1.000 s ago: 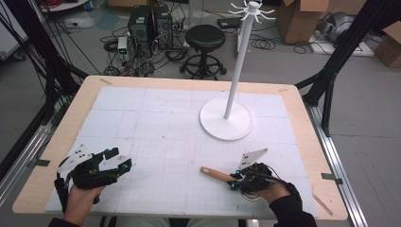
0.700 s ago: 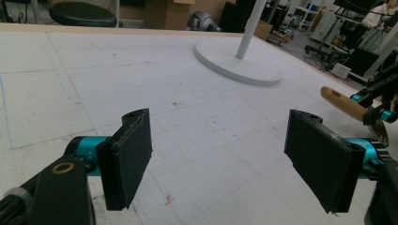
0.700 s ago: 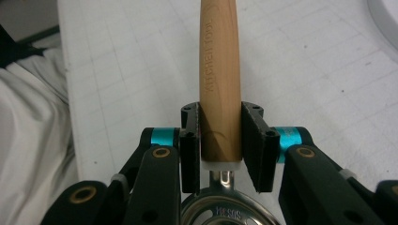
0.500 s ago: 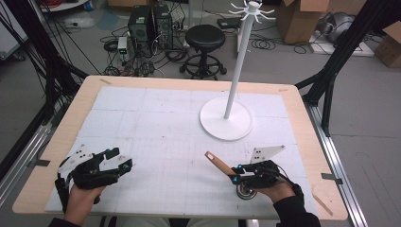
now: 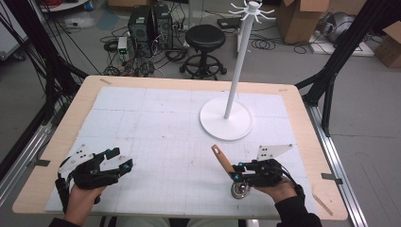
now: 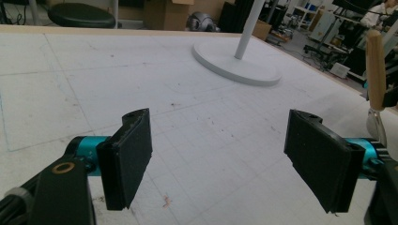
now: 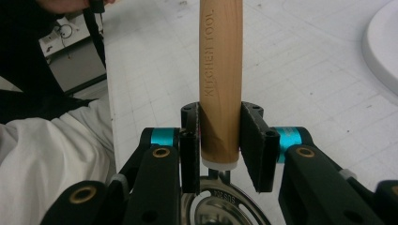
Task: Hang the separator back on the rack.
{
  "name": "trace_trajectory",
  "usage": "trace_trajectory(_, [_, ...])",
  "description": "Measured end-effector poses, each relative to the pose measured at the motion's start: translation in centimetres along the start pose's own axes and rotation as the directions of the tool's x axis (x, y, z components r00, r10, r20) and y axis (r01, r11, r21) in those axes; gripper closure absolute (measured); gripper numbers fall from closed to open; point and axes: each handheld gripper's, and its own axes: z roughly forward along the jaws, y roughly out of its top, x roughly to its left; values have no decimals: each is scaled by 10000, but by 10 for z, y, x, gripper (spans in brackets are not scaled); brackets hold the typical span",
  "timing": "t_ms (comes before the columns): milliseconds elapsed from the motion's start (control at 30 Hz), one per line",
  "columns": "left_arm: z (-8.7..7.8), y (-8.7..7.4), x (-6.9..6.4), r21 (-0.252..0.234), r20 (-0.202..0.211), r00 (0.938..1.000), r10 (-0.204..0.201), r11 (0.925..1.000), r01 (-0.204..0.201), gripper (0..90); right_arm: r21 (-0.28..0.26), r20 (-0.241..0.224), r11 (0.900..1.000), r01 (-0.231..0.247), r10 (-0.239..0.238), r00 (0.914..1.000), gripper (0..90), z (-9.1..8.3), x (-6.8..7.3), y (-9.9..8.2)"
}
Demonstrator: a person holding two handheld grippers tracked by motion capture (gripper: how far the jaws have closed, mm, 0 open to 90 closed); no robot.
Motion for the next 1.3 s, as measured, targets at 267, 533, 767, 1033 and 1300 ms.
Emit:
trace_trajectory(267, [0, 0, 0, -2, 8, 10000, 23, 10000, -23, 240, -354, -218, 9993, -84, 76, 9997, 706, -2, 0, 1])
trace_trajectory(533, [0, 0, 0, 24, 50, 10000, 70, 10000, -70, 240, -818, -493, 9965, -157, 117, 9987, 706, -6, 1, 3])
trace_trajectory(767, [0, 0, 0, 29, 52, 10000, 51, 10000, -51, 240, -1199, -690, 9926, -187, 104, 9976, 706, -9, 1, 4])
trace_trajectory(1033, [0, 0, -1, 52, 51, 10000, 63, 10000, -63, 240, -1534, -840, 9879, -212, 83, 9964, 705, -11, 3, 6])
trace_trajectory(1300, [2, 1, -3, 45, 108, 9997, 199, 9998, -200, 240, -1625, -951, 9867, -5, -152, 9953, 705, -9, 9, 12])
